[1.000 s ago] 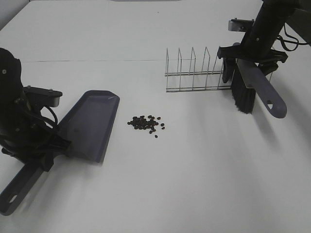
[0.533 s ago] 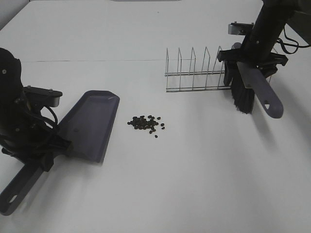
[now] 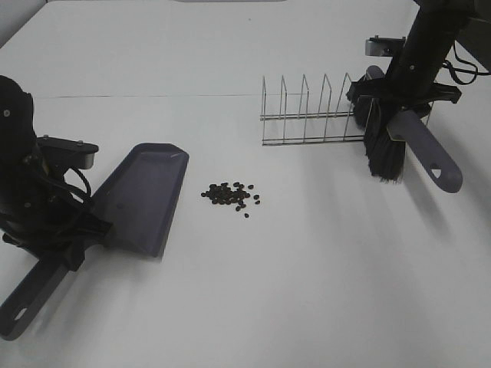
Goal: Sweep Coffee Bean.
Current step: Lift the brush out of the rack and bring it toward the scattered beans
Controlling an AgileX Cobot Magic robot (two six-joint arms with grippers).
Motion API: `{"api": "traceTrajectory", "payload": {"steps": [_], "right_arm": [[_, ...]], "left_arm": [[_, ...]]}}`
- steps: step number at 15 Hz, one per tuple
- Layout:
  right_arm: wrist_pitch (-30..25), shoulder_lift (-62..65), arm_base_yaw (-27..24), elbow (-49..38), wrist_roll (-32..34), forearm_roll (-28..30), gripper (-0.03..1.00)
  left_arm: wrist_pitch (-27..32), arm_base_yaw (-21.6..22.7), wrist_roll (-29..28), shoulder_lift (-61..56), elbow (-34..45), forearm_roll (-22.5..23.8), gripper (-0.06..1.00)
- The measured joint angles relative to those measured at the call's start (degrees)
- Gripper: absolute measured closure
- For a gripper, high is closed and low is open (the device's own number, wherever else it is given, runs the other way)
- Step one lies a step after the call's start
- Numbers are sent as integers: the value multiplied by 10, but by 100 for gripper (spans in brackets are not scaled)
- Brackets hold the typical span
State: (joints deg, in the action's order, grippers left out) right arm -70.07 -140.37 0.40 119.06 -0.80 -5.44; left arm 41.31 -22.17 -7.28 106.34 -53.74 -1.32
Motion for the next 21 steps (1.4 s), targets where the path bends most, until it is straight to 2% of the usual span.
{"api": "traceTrajectory", "payload": {"steps": [6,8,11,16,18,21], "right_arm": [[0,6,0,-1,1,0,69],[1,37,0,-16,5,-3,69],[2,187,3,-140,8,-18,69],[0,324,4,-292,8,-19,69],[8,360,9,-351,20,-16,69],[32,371,50,-395,51,25,69]], "left_arm": [[0,0,-1,0,0,0,64],[0,0,-21,0,0,0,64],[-23,-1,-21,0,0,0,64],[-86,-4,23,5,0,17,64],[-110,-4,48,30,0,23,64],[-118,-4,66,57,-3,22,64]]}}
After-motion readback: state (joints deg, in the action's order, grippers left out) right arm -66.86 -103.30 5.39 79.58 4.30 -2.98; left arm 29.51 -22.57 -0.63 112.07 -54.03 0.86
